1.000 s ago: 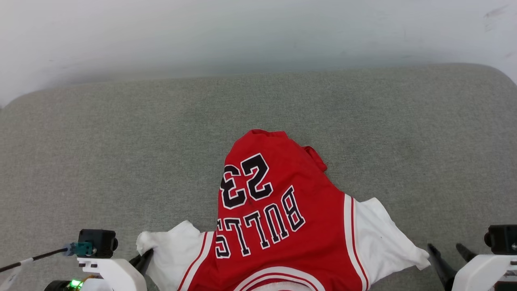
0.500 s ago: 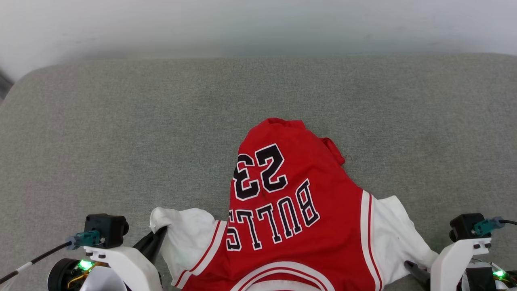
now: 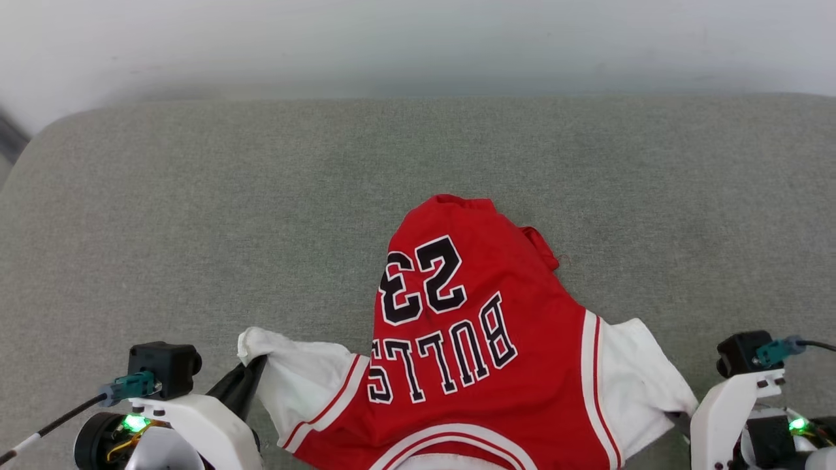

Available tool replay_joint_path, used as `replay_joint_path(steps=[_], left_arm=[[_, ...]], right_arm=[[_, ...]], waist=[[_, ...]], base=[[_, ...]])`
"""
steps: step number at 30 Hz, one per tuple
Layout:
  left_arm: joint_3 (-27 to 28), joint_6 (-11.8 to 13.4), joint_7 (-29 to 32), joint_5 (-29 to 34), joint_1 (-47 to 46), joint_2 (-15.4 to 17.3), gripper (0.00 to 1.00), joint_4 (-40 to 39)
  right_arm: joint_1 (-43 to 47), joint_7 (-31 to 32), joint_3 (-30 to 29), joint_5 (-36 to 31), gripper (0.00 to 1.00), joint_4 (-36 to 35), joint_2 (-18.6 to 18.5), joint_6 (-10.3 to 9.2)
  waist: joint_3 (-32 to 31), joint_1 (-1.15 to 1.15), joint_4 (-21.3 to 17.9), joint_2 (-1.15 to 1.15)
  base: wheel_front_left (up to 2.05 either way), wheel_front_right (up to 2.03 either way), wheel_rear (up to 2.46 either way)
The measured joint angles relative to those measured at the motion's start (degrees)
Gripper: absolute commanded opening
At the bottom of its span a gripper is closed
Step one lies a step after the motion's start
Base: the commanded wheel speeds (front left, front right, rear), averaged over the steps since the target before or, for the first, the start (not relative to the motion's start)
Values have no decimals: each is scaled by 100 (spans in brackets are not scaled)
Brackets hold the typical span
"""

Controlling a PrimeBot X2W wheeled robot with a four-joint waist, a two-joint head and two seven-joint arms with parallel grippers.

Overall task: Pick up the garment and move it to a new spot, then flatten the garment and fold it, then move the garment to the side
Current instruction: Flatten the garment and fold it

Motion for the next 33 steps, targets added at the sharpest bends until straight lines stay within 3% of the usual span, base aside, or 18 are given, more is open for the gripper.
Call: replay_joint_path(steps=[6,13,22,33], left_arm=[[175,131,-339,154,-135,-54,0,-111],[487,88,-648,241,-1086,-98,0,-33],[770,-430,-1044,4,-3129,-346,0,1236],[689,-1088,-1358,199,-5962,-474,0,2932]], right_arm=[[-208,-416,5,-211,0,-576,-111,3],[-874,-811,-81,-466,0,-998,-113,3],[-2565,-1283,9,-649,0,-726,-9,4],[-5213,-2325,-73,-1076,0,435,185,4]], waist=[[-263,0,-111,0],[-510,0,-289,0],[-328,0,-411,0],[534,0,-396,0]], base=[[0,0,0],[0,0,0],[0,0,0],[0,0,0]])
